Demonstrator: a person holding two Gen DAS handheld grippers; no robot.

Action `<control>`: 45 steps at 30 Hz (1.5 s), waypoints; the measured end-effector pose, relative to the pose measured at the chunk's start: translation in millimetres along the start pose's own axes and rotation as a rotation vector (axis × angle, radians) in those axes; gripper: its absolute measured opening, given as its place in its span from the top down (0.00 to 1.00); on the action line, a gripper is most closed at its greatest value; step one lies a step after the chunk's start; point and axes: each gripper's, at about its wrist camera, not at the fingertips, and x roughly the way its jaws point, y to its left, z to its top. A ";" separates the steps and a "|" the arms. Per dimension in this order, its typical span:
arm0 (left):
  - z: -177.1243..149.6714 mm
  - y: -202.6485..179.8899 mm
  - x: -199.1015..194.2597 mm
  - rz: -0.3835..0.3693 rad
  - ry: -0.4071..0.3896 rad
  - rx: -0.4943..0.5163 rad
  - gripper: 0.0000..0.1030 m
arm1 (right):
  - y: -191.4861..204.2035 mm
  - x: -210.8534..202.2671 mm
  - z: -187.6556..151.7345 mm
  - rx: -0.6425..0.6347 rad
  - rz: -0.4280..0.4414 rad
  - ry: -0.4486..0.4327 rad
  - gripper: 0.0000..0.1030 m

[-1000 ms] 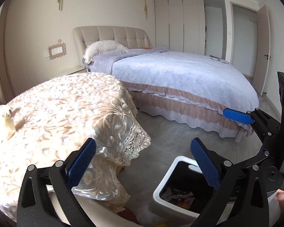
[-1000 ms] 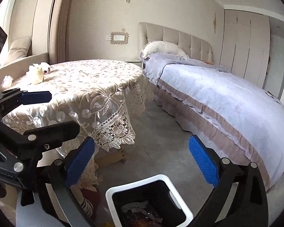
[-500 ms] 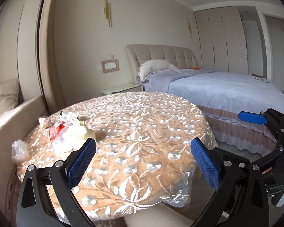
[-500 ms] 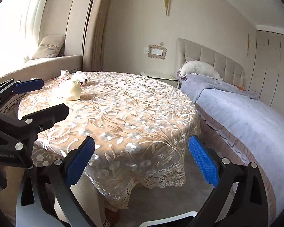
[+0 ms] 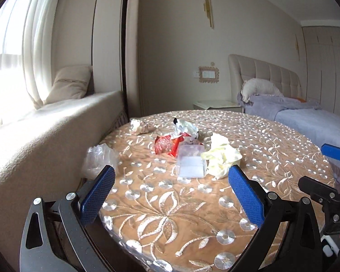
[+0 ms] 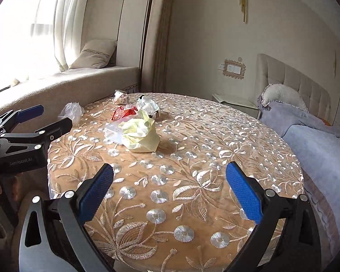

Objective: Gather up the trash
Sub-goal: 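Move both open tools back over the table toward the remaining trash, then grasp the clear plastic bag with the left tool while the right tool grasps the pale yellow tissue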

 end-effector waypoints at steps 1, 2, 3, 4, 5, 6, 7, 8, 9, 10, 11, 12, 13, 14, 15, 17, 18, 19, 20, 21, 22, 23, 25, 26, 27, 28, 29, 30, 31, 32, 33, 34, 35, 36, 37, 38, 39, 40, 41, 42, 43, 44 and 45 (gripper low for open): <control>1.4 8.1 4.8 0.028 0.005 -0.005 0.05 | 4.9 8.3 4.6 -0.003 0.008 0.003 0.04; 2.0 17.8 9.5 0.050 0.012 -0.013 0.05 | 8.4 15.1 9.2 -0.004 0.017 0.005 0.04; 3.2 25.9 14.6 0.065 0.022 -0.025 0.05 | 11.6 21.2 13.4 -0.006 0.028 0.007 0.04; 4.1 33.6 19.3 0.072 0.031 -0.038 0.05 | 14.6 27.2 17.6 -0.008 0.037 0.010 0.04; 5.4 40.1 24.8 0.074 0.041 -0.049 0.05 | 16.5 34.4 20.9 -0.010 0.046 0.014 0.04; 6.6 45.0 31.2 0.080 0.051 -0.056 0.05 | 18.9 40.4 24.6 -0.012 0.055 0.018 0.04; 7.6 49.4 37.0 0.092 0.059 -0.061 0.05 | 20.7 47.3 28.5 -0.014 0.063 0.026 0.04; 8.3 54.0 42.5 0.104 0.067 -0.064 0.05 | 22.6 54.1 32.3 -0.018 0.069 0.036 0.04; 9.1 58.2 48.5 0.116 0.075 -0.066 0.05 | 23.9 60.8 35.8 -0.020 0.075 0.048 0.04; 9.7 62.9 55.3 0.131 0.089 -0.069 0.05 | 25.3 68.3 39.1 -0.023 0.081 0.060 0.04; 10.4 67.8 63.2 0.138 0.106 -0.075 0.05 | 25.6 75.2 42.0 -0.025 0.087 0.072 0.04; 10.6 72.6 69.7 0.136 0.118 -0.084 0.05 | 26.1 82.0 44.7 -0.027 0.090 0.083 0.04; 10.5 77.2 76.2 0.133 0.129 -0.093 0.05 | 26.2 87.5 46.6 -0.026 0.093 0.095 0.04; 10.7 81.2 83.5 0.134 0.146 -0.099 0.05 | 25.7 94.3 49.1 -0.020 0.100 0.111 0.04; 10.0 85.6 90.3 0.129 0.161 -0.104 0.05 | 24.7 101.6 50.7 -0.008 0.112 0.129 0.04; 9.3 94.1 105.1 0.129 0.190 -0.121 0.05 | 22.2 115.3 53.3 0.025 0.138 0.168 0.04; 9.7 97.1 110.6 0.126 0.200 -0.130 0.05 | 21.3 122.1 53.7 0.040 0.158 0.187 0.04; 10.6 98.6 116.0 0.116 0.206 -0.135 0.05 | 20.4 127.5 54.1 0.054 0.172 0.200 0.04; 11.4 99.0 121.1 0.109 0.216 -0.135 0.05 | 20.0 133.0 54.2 0.064 0.179 0.211 0.04; 12.2 98.2 126.1 0.104 0.227 -0.128 0.05 | 20.2 138.6 54.5 0.065 0.180 0.224 0.04; 12.4 96.8 131.5 0.100 0.239 -0.117 0.05 | 20.5 144.1 55.0 0.064 0.175 0.235 0.04; 12.5 95.2 138.1 0.106 0.254 -0.106 0.05 | 20.5 148.2 54.3 0.063 0.169 0.243 0.04; 11.2 93.8 150.5 0.119 0.292 -0.090 0.05 | 20.9 156.0 53.8 0.061 0.170 0.262 0.04; 11.1 93.6 156.0 0.118 0.305 -0.085 0.05 | 21.3 159.2 53.1 0.061 0.168 0.270 0.04; 10.9 94.5 160.3 0.112 0.318 -0.085 0.05 | 21.6 161.3 52.1 0.061 0.171 0.278 0.04; 11.2 95.5 162.6 0.104 0.323 -0.091 0.05 | 21.6 163.5 51.4 0.061 0.174 0.285 0.04; 12.0 96.5 163.3 0.086 0.325 -0.104 0.05 | 21.5 165.5 50.6 0.062 0.176 0.293 0.04; 12.7 97.9 164.3 0.063 0.326 -0.119 0.05 | 20.3 167.5 50.2 0.068 0.187 0.305 0.04; 13.2 98.9 165.4 0.048 0.329 -0.131 0.10 | 19.3 169.1 49.8 0.077 0.197 0.311 0.04; 13.7 99.6 167.1 0.046 0.332 -0.134 0.27 | 18.1 170.6 49.4 0.087 0.205 0.317 0.04; 13.5 99.7 167.8 0.052 0.331 -0.130 0.35 | 17.1 172.2 48.9 0.095 0.217 0.327 0.04; 13.1 99.5 167.8 0.053 0.333 -0.128 0.48 | 16.4 174.2 47.8 0.103 0.229 0.339 0.06; 12.1 99.3 167.6 0.044 0.337 -0.128 0.54 | 15.1 175.7 47.0 0.118 0.260 0.350 0.14; 11.9 97.9 167.6 0.037 0.339 -0.128 0.56 | 13.3 176.1 46.5 0.139 0.287 0.358 0.21; 11.7 96.1 166.4 0.031 0.338 -0.127 0.61 | 12.7 176.2 46.5 0.155 0.309 0.369 0.24; 12.0 94.3 164.0 0.019 0.333 -0.129 0.67 | 12.6 174.9 46.4 0.163 0.330 0.372 0.32; 12.3 92.5 161.0 0.001 0.326 -0.137 0.69 | 12.8 172.5 46.4 0.161 0.326 0.369 0.35; 12.7 90.4 157.3 -0.019 0.320 -0.145 0.71 | 13.4 169.1 46.5 0.153 0.323 0.363 0.38; 12.8 88.0 154.0 -0.036 0.314 -0.150 0.71 | 13.7 165.1 45.5 0.147 0.323 0.360 0.40; 13.0 84.1 149.9 -0.046 0.307 -0.147 0.72 | 13.3 160.8 44.1 0.146 0.330 0.356 0.43; 12.9 80.1 145.1 -0.051 0.298 -0.139 0.72 | 12.2 154.6 42.1 0.146 0.331 0.346 0.44; 12.5 76.4 140.0 -0.056 0.289 -0.133 0.72 | 10.8 149.1 41.1 0.140 0.328 0.333 0.44; 12.4 72.9 134.6 -0.066 0.282 -0.131 0.72 | 9.6 142.3 40.1 0.134 0.319 0.318 0.44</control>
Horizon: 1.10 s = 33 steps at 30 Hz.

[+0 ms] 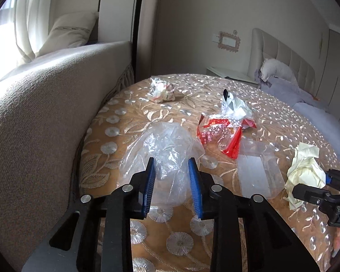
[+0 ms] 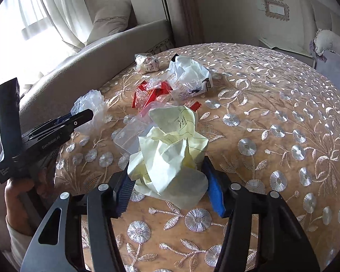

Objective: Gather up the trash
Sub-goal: 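Grasp the clear plastic bag with the left tool while the right tool grasps the pale yellow tissue, then carry the plastic bag and tissue in both tools over the white bin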

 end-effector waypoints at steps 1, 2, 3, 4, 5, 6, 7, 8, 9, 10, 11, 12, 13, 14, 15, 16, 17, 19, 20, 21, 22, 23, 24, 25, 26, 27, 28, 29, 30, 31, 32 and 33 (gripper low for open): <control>-2.1 -3.6 -5.6 -0.010 -0.010 0.003 0.72 | 0.5 -7.1 -3.2 -0.005 -0.013 -0.017 0.44; -4.4 -7.6 -12.1 -0.020 -0.022 0.006 0.72 | 0.3 -14.4 -6.5 -0.011 -0.021 -0.029 0.44; -6.4 -11.8 -18.7 -0.031 -0.031 0.010 0.72 | 0.0 -21.2 -9.8 -0.012 -0.026 -0.040 0.44; -8.9 -16.6 -26.1 -0.044 -0.039 0.013 0.72 | -1.0 -27.7 -12.8 -0.011 -0.032 -0.050 0.44; -11.6 -22.2 -33.7 -0.061 -0.048 0.018 0.72 | -1.7 -34.0 -16.3 -0.010 -0.040 -0.059 0.44; -14.9 -28.8 -41.3 -0.082 -0.055 0.026 0.72 | -2.4 -40.7 -20.2 -0.009 -0.048 -0.067 0.44; -18.6 -35.6 -48.7 -0.104 -0.062 0.033 0.72 | -3.3 -47.5 -24.2 -0.007 -0.055 -0.077 0.44; -22.5 -42.7 -55.7 -0.124 -0.065 0.042 0.72 | -4.9 -54.4 -28.6 -0.002 -0.062 -0.090 0.44; -26.2 -50.2 -61.7 -0.144 -0.067 0.054 0.72 | -6.2 -62.2 -33.6 0.001 -0.069 -0.101 0.44; -30.2 -57.4 -67.8 -0.162 -0.070 0.064 0.72 | -7.5 -70.2 -38.5 0.004 -0.079 -0.112 0.44; -33.9 -65.2 -73.1 -0.181 -0.070 0.077 0.72 | -8.3 -77.7 -43.2 0.005 -0.092 -0.123 0.44; -37.8 -73.3 -77.7 -0.201 -0.067 0.093 0.72 | -9.4 -85.9 -48.7 0.008 -0.103 -0.136 0.44; -41.8 -81.5 -82.4 -0.216 -0.068 0.106 0.72 | -10.3 -94.2 -54.6 0.012 -0.110 -0.146 0.44; -46.0 -89.6 -86.8 -0.231 -0.068 0.119 0.72 | -11.4 -101.1 -59.7 0.015 -0.117 -0.150 0.44; -50.1 -97.9 -90.1 -0.247 -0.064 0.135 0.72 | -12.8 -107.8 -65.1 0.019 -0.126 -0.155 0.44; -54.7 -106.1 -93.6 -0.259 -0.064 0.151 0.72 | -14.3 -114.4 -70.5 0.025 -0.136 -0.162 0.44; -58.9 -114.1 -96.3 -0.271 -0.063 0.165 0.72 | -15.8 -120.4 -75.7 0.030 -0.145 -0.167 0.44; -67.2 -128.9 -102.0 -0.303 -0.060 0.193 0.72 | -19.2 -132.0 -87.1 0.040 -0.164 -0.175 0.44; -71.2 -136.3 -104.7 -0.316 -0.057 0.203 0.72 | -21.4 -137.5 -92.5 0.047 -0.173 -0.179 0.44; -74.6 -143.7 -106.5 -0.335 -0.052 0.214 0.72 | -24.0 -143.0 -97.7 0.054 -0.182 -0.181 0.44; -78.1 -151.1 -108.5 -0.357 -0.047 0.222 0.72 | -26.6 -148.4 -102.9 0.060 -0.194 -0.183 0.44; -81.7 -158.6 -110.7 -0.376 -0.041 0.231 0.72 | -29.0 -154.4 -108.7 0.067 -0.207 -0.186 0.44; -86.1 -167.8 -113.4 -0.396 -0.036 0.246 0.72 | -31.7 -159.7 -113.9 0.074 -0.219 -0.186 0.44; -90.5 -176.8 -116.1 -0.414 -0.034 0.265 0.72 | -34.9 -165.8 -119.8 0.082 -0.231 -0.187 0.44; -94.5 -185.7 -118.6 -0.428 -0.034 0.283 0.72 | -37.8 -171.5 -125.1 0.091 -0.243 -0.189 0.44; -98.7 -194.7 -121.3 -0.445 -0.031 0.301 0.72 | -41.2 -177.6 -130.9 0.100 -0.257 -0.192 0.44; -102.3 -203.7 -122.7 -0.465 -0.026 0.320 0.72 | -43.7 -183.5 -136.8 0.107 -0.274 -0.194 0.44; -105.9 -212.4 -124.0 -0.481 -0.022 0.338 0.72 | -46.9 -189.2 -142.4 0.117 -0.290 -0.197 0.44; -110.2 -221.5 -125.9 -0.494 -0.018 0.356 0.72 | -50.8 -195.5 -148.3 0.128 -0.302 -0.200 0.44; -113.8 -230.0 -126.8 -0.510 -0.012 0.374 0.72 | -54.9 -201.4 -155.0 0.141 -0.314 -0.198 0.44; -117.5 -238.3 -127.4 -0.526 -0.006 0.391 0.72 | -58.4 -207.0 -161.1 0.151 -0.330 -0.199 0.44; -121.7 -245.8 -128.3 -0.540 0.001 0.405 0.72 | -61.9 -212.5 -167.6 0.162 -0.345 -0.198 0.44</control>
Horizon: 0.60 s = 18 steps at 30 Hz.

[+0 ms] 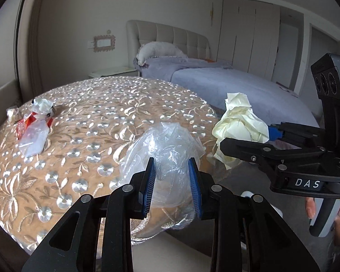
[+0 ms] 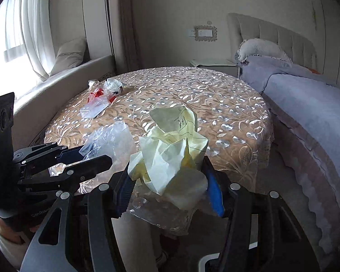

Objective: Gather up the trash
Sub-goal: 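Carry the plastic bag and tissue in both tools over the white bin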

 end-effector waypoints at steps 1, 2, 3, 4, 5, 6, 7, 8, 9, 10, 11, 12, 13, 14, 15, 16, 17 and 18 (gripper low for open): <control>-0.3 -8.1 3.8 -0.017 0.006 0.013 0.72 | -7.4 -5.4 -5.4 0.009 -0.015 0.003 0.44; -1.2 -15.7 7.9 -0.036 0.015 0.024 0.72 | -13.8 -10.0 -10.5 0.018 -0.032 0.006 0.44; -2.1 -22.8 12.5 -0.054 0.025 0.034 0.72 | -20.8 -14.6 -15.7 0.027 -0.049 0.011 0.44; -3.3 -31.9 16.7 -0.072 0.036 0.044 0.72 | -27.6 -18.8 -21.1 0.036 -0.065 0.018 0.44; -4.7 -38.9 21.1 -0.088 0.046 0.055 0.72 | -33.9 -22.9 -27.1 0.047 -0.080 0.023 0.44; -5.6 -46.3 25.4 -0.102 0.057 0.065 0.72 | -40.0 -26.5 -32.4 0.059 -0.094 0.028 0.44; -6.8 -53.2 29.3 -0.112 0.067 0.075 0.72 | -45.4 -30.2 -38.2 0.073 -0.105 0.034 0.44; -8.1 -60.7 32.5 -0.122 0.076 0.088 0.72 | -50.2 -33.0 -43.2 0.087 -0.115 0.039 0.44; -9.0 -66.9 35.8 -0.129 0.084 0.101 0.72 | -54.5 -35.7 -47.7 0.100 -0.123 0.040 0.44; -9.5 -73.5 38.6 -0.141 0.090 0.113 0.72 | -58.3 -38.3 -51.9 0.114 -0.130 0.041 0.44; -10.4 -79.1 41.2 -0.154 0.097 0.122 0.72 | -62.0 -40.4 -56.2 0.127 -0.136 0.044 0.44; -11.2 -84.5 43.7 -0.166 0.105 0.130 0.72 | -66.2 -41.9 -60.1 0.138 -0.141 0.046 0.44; -12.2 -89.8 46.6 -0.175 0.112 0.140 0.72 | -69.9 -43.8 -63.9 0.148 -0.147 0.047 0.44; -13.6 -95.6 49.0 -0.184 0.119 0.149 0.72 | -73.2 -45.6 -67.8 0.156 -0.155 0.050 0.44; -14.5 -101.6 51.4 -0.192 0.126 0.159 0.72 | -77.2 -47.5 -71.2 0.163 -0.161 0.054 0.44; -16.0 -106.7 53.7 -0.200 0.133 0.170 0.72 | -81.0 -49.5 -75.2 0.170 -0.166 0.057 0.44; -17.5 -111.8 56.2 -0.208 0.140 0.182 0.72 | -84.2 -51.1 -79.1 0.178 -0.172 0.061 0.44; -19.2 -117.4 59.0 -0.216 0.147 0.193 0.72 | -87.9 -52.9 -83.4 0.185 -0.178 0.066 0.44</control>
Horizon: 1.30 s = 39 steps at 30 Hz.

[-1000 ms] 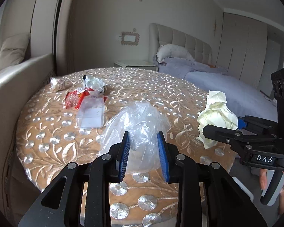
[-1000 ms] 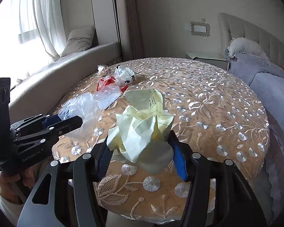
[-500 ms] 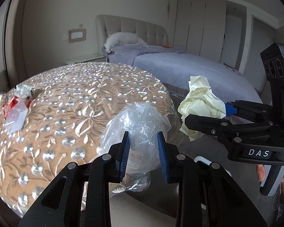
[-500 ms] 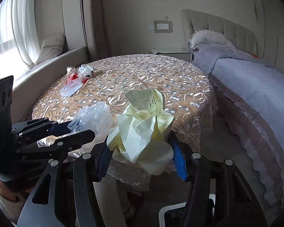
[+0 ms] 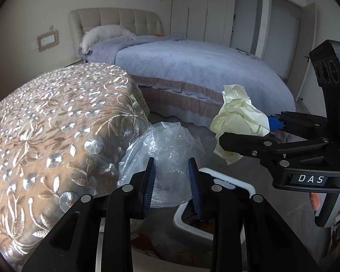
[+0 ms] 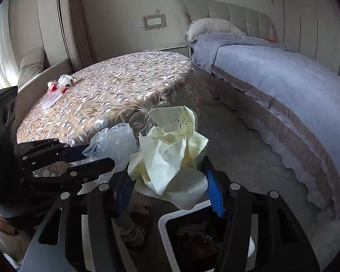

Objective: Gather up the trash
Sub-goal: 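Carry the plastic bag and tissue in both tools over the white bin, then open both tools to drop the plastic bag and tissue into the bin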

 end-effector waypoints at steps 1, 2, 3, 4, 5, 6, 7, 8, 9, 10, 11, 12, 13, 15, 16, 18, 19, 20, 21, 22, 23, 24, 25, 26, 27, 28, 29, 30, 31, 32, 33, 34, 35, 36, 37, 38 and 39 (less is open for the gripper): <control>-0.1 -4.6 4.0 -0.009 0.008 0.010 0.72 | -4.4 -0.8 -3.5 0.006 -0.009 0.004 0.44; -0.3 -9.5 8.1 -0.021 0.017 0.019 0.72 | -8.3 -1.4 -7.0 0.012 -0.018 0.007 0.44; -0.4 -14.4 12.4 -0.032 0.028 0.029 0.72 | -12.1 -1.5 -10.3 0.017 -0.026 0.013 0.44; -0.9 -19.6 16.8 -0.040 0.037 0.038 0.72 | -16.9 -1.2 -13.8 0.023 -0.034 0.020 0.44; -1.5 -27.3 22.2 -0.048 0.045 0.049 0.72 | -21.8 -1.4 -18.1 0.028 -0.043 0.027 0.44; -2.3 -32.5 27.6 -0.055 0.056 0.057 0.72 | -25.4 -1.5 -21.8 0.032 -0.051 0.034 0.44; -2.7 -36.8 33.5 -0.062 0.067 0.064 0.72 | -29.1 -1.5 -25.5 0.035 -0.058 0.042 0.44; -3.5 -41.0 39.2 -0.070 0.080 0.072 0.72 | -32.9 -2.0 -29.0 0.040 -0.063 0.047 0.44; -5.2 -46.4 44.6 -0.076 0.091 0.078 0.72 | -37.5 -1.9 -33.0 0.045 -0.066 0.054 0.44; -6.4 -50.4 50.0 -0.084 0.102 0.084 0.72 | -43.0 -1.5 -37.4 0.049 -0.069 0.063 0.44; -7.4 -53.6 56.1 -0.094 0.116 0.089 0.72 | -45.9 0.3 -42.6 0.049 -0.076 0.073 0.44; -8.4 -57.5 62.9 -0.102 0.133 0.093 0.72 | -50.0 2.8 -48.5 0.046 -0.089 0.085 0.44; -10.4 -60.1 69.9 -0.111 0.151 0.097 0.72 | -55.5 6.7 -54.6 0.043 -0.100 0.102 0.44; -17.2 -65.2 86.1 -0.140 0.197 0.106 0.72 | -65.9 16.2 -67.2 0.062 -0.105 0.142 0.44; -20.7 -68.1 95.3 -0.146 0.225 0.116 0.72 | -70.5 20.1 -72.8 0.077 -0.106 0.156 0.44; -29.6 -75.3 110.8 -0.165 0.280 0.137 0.72 | -81.1 25.7 -79.1 0.116 -0.102 0.165 0.44; -35.3 -79.0 117.8 -0.179 0.309 0.145 0.72 | -86.7 28.4 -80.8 0.139 -0.098 0.166 0.44; -40.4 -82.8 123.8 -0.190 0.334 0.152 0.72 | -91.9 32.0 -82.8 0.160 -0.093 0.173 0.44; -44.7 -86.2 129.7 -0.204 0.358 0.160 0.72 | -96.6 36.9 -84.8 0.181 -0.085 0.185 0.44; -48.6 -89.4 134.8 -0.221 0.380 0.165 0.72 | -100.4 42.8 -87.7 0.198 -0.076 0.202 0.44; -53.7 -91.7 138.5 -0.234 0.398 0.165 0.72 | -103.3 49.2 -91.0 0.213 -0.064 0.219 0.44; -56.5 -93.3 144.2 -0.246 0.418 0.164 0.72 | -106.0 56.1 -93.7 0.226 -0.052 0.235 0.44; -60.2 -97.4 150.7 -0.259 0.447 0.165 0.72 | -107.3 62.3 -97.0 0.234 -0.046 0.249 0.44; -63.5 -99.6 157.0 -0.266 0.471 0.171 0.70 | -108.3 69.1 -99.8 0.241 -0.042 0.265 0.44; -67.2 -101.9 162.2 -0.269 0.485 0.176 0.68 | -109.2 75.2 -102.8 0.250 -0.033 0.279 0.44; -69.0 -105.6 167.5 -0.273 0.501 0.174 0.52 | -110.1 81.5 -105.9 0.260 -0.024 0.290 0.44; -73.3 -108.0 171.1 -0.284 0.518 0.168 0.19 | -111.0 87.4 -108.9 0.266 -0.020 0.305 0.44; -74.4 -109.0 174.2 -0.288 0.526 0.160 0.04 | -111.8 94.2 -112.4 0.268 -0.014 0.330 0.42; -73.9 -109.0 176.3 -0.287 0.523 0.151 0.05 | -112.0 101.7 -116.0 0.265 -0.002 0.363 0.41; -73.8 -107.5 178.2 -0.290 0.537 0.143 0.05 | -111.1 108.9 -120.1 0.257 0.011 0.396 0.33; -73.8 -105.7 181.0 -0.290 0.549 0.131 0.05 | -109.3 114.7 -123.6 0.245 0.013 0.421 0.21; -74.0 -103.9 183.4 -0.282 0.555 0.119 0.05 | -108.6 119.3 -126.1 0.243 0.000 0.438 0.13; -76.7 -105.4 185.1 -0.277 0.566 0.123 0.05 | -110.8 123.6 -127.6 0.258 -0.012 0.459 0.04; -77.4 -104.4 187.7 -0.275 0.576 0.118 0.05 | -112.5 127.1 -129.5 0.270 -0.017 0.474 0.04; -77.8 -103.0 190.3 -0.276 0.586 0.108 0.05 | -113.8 129.0 -130.1 0.276 -0.025 0.472 0.04; -78.0 -102.5 190.8 -0.279 0.587 0.101 0.05 | -115.5 129.5 -130.2 0.285 -0.043 0.463 0.04; -77.0 -101.3 190.9 -0.278 0.583 0.098 0.05 | -117.4 129.3 -129.7 0.293 -0.052 0.459 0.04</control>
